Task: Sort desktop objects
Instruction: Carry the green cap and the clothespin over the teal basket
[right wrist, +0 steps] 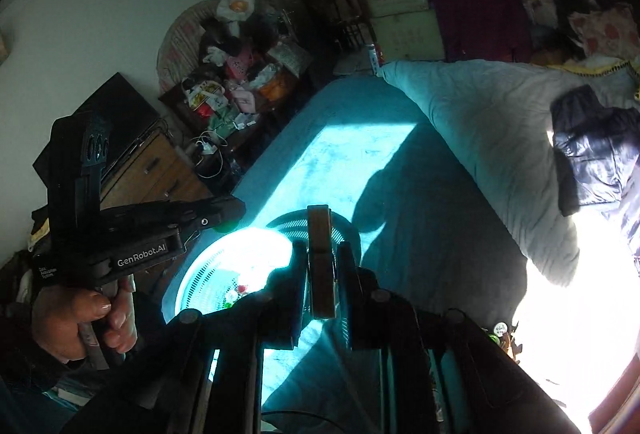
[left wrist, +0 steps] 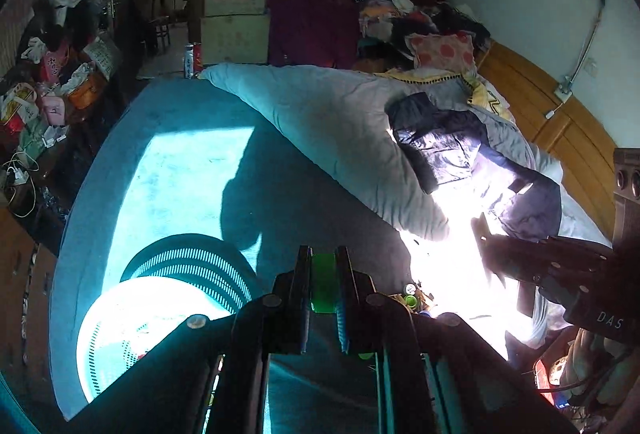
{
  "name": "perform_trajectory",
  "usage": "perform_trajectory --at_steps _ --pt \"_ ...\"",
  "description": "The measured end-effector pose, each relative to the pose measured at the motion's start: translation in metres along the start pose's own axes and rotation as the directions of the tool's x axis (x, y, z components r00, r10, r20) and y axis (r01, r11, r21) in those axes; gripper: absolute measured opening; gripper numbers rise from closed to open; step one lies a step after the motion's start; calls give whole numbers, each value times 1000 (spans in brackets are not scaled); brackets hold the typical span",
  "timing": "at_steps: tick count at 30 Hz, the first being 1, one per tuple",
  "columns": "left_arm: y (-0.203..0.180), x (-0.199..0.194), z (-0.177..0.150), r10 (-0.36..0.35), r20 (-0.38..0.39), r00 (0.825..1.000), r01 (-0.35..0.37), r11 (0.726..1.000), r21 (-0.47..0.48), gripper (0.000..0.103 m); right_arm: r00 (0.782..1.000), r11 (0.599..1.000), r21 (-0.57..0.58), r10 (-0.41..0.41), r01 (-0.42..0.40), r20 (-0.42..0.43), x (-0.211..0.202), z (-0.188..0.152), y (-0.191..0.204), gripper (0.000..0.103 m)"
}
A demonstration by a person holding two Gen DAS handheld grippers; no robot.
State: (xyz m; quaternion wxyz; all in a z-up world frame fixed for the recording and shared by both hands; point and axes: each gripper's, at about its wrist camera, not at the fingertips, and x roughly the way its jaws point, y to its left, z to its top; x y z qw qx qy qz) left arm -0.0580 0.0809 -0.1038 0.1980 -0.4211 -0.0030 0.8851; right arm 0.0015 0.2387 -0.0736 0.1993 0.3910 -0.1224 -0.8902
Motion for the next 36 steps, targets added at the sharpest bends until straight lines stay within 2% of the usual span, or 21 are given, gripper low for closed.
perform_trajectory --at_steps 9,20,24,28,36 --pt "73 -23 -15 79 9 997 -78 993 -86 11 996 994 -75 79 -81 -33 36 12 68 16" --pt "164 -49 -31 159 -3 987 -157 968 -197 11 986 971 -183 136 -152 -98 83 28 134 16" --pt "187 -52 -37 165 -21 986 -166 961 -221 11 981 964 -204 144 -169 -133 104 29 148 16" --pt "202 -47 -44 152 -71 986 -164 962 -217 11 972 958 -218 147 -186 -185 127 30 161 16" --pt "225 -25 -61 128 -164 978 -163 961 -224 11 943 956 -207 140 -208 -301 175 19 176 16"
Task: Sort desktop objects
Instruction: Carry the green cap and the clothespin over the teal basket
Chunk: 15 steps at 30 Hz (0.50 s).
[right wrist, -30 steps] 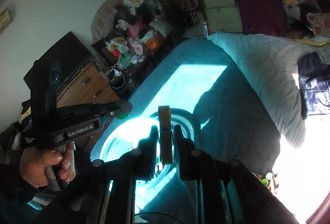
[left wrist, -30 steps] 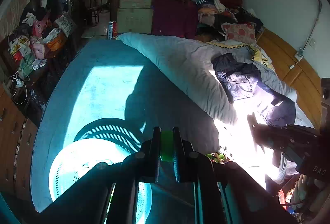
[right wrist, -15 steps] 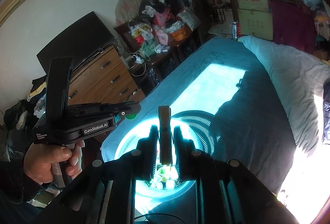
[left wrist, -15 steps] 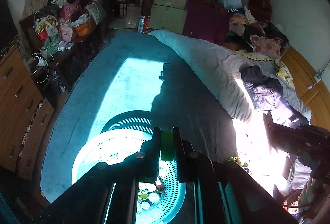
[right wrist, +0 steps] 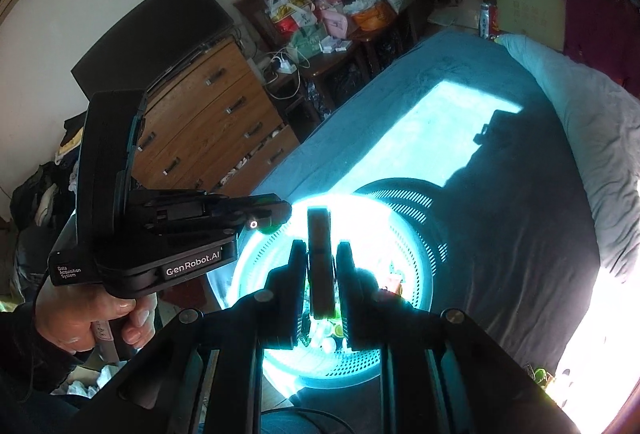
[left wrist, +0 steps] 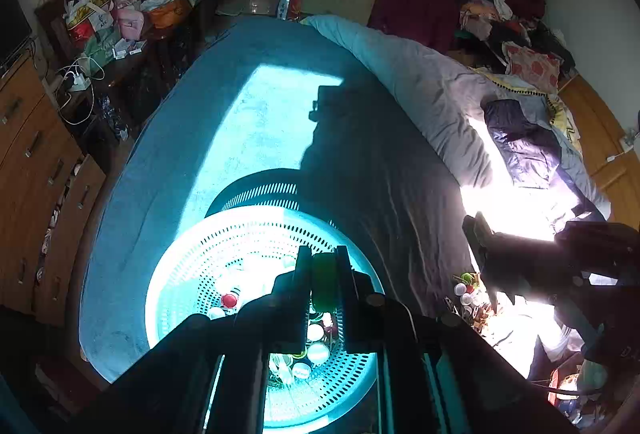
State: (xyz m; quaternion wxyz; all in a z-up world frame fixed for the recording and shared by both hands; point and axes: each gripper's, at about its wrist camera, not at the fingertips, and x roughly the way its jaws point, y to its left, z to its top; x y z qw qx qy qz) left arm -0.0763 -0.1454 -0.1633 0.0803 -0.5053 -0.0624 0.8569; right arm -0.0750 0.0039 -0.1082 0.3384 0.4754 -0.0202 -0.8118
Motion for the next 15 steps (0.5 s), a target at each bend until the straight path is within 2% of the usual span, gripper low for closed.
perform_trajectory --at_steps 8,15 --pt "15 45 -8 20 -99 995 -20 1000 -2 11 997 1000 13 -5 6 -78 35 6 -8 16" --pt "30 84 -23 38 -187 982 -42 999 -13 11 989 1000 24 -4 7 -148 69 6 -11 16"
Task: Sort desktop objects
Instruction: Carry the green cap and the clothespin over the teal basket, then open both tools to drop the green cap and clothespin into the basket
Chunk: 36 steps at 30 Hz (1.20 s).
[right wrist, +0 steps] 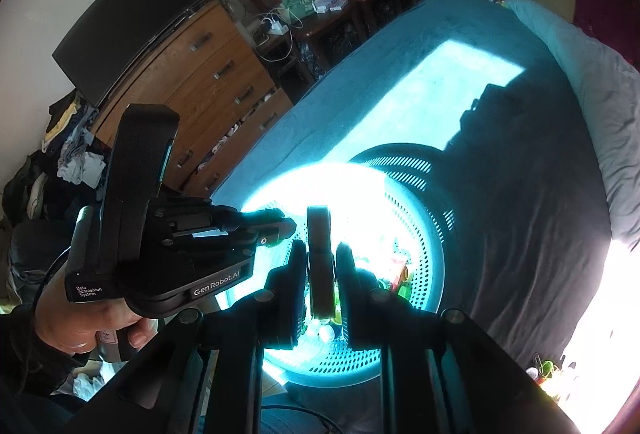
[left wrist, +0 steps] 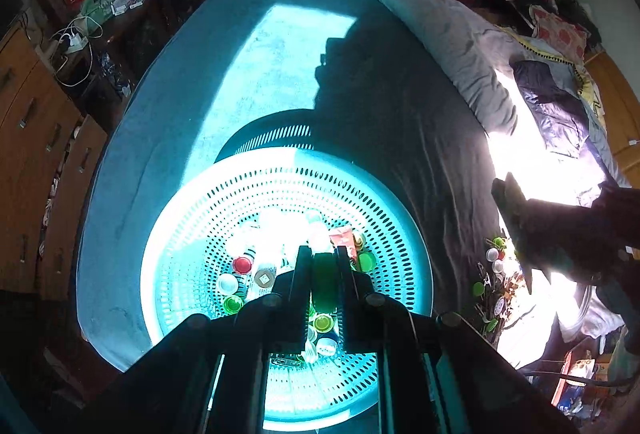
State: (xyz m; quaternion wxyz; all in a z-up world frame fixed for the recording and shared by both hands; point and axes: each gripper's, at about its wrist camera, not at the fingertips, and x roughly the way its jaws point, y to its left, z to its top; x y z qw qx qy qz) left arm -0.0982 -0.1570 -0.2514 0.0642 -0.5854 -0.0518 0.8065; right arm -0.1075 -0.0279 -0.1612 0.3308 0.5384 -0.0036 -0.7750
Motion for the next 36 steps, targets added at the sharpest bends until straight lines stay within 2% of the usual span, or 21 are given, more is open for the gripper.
perform_trajectory --at_steps 8,36 --pt "7 29 -6 0 -60 998 -1 1000 -5 11 998 1000 30 8 -6 -60 26 0 -10 16" --pt "21 49 4 -10 -95 995 9 1000 -10 11 994 999 34 24 -20 -110 51 15 -15 16"
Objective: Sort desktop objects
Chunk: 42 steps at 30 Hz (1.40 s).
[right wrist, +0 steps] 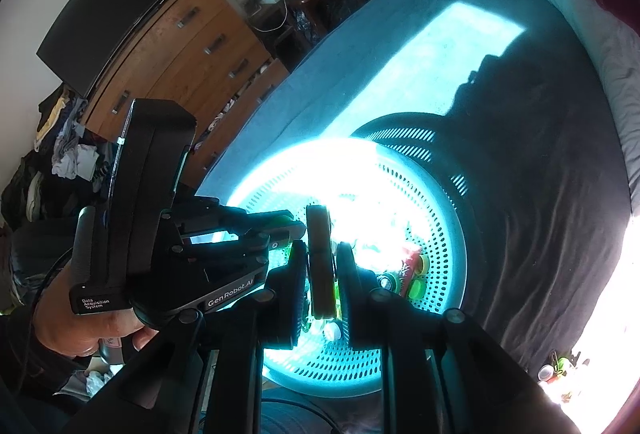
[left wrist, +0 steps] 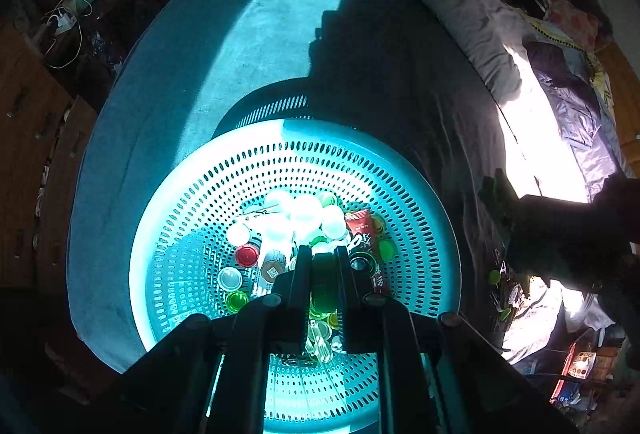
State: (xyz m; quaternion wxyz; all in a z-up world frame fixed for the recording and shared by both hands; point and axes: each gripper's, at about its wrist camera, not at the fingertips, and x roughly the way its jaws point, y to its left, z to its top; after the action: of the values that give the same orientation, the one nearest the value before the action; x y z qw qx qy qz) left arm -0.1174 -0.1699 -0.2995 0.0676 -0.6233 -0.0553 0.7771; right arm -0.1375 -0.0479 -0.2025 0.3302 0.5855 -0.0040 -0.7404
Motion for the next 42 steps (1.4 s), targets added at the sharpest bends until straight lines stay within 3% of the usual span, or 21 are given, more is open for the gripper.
perform_trajectory --at_steps 3,6,9,12,17,20,22,28,36,42 --pt "1 5 -2 8 -19 1000 -7 1000 4 13 1000 1000 0 -2 2 -2 3 2 0 18" --pt "3 9 -6 16 -28 999 -16 1000 -1 26 1000 1000 4 -1 1 -1 5 1 1 18" --pt "5 12 -10 22 -31 999 -22 1000 -9 40 1000 1000 1 -3 3 1 4 0 1 28" --pt "7 14 -13 20 -30 999 -21 1000 -19 41 1000 1000 -1 -7 7 0 4 -1 3 35" --pt "6 19 -16 4 -37 999 -5 999 -35 42 1000 1000 4 -24 24 15 -5 -8 -4 56" --pt "3 21 -18 -8 -37 999 7 999 -37 42 998 998 53 -45 43 37 -16 -20 -22 72" --pt "-3 24 -20 -8 -42 999 7 1000 -26 42 998 993 104 -53 50 29 -21 -34 -38 74" --pt "-41 21 -29 -13 -23 1000 13 1000 26 42 996 966 248 -84 75 24 -42 -99 -95 75" --pt "-148 22 -62 -20 -50 999 28 985 173 42 991 886 457 -117 76 62 -85 -221 -184 80" --pt "-227 70 -103 -26 -61 998 42 962 269 45 987 807 584 -150 89 57 -103 -331 -258 86"
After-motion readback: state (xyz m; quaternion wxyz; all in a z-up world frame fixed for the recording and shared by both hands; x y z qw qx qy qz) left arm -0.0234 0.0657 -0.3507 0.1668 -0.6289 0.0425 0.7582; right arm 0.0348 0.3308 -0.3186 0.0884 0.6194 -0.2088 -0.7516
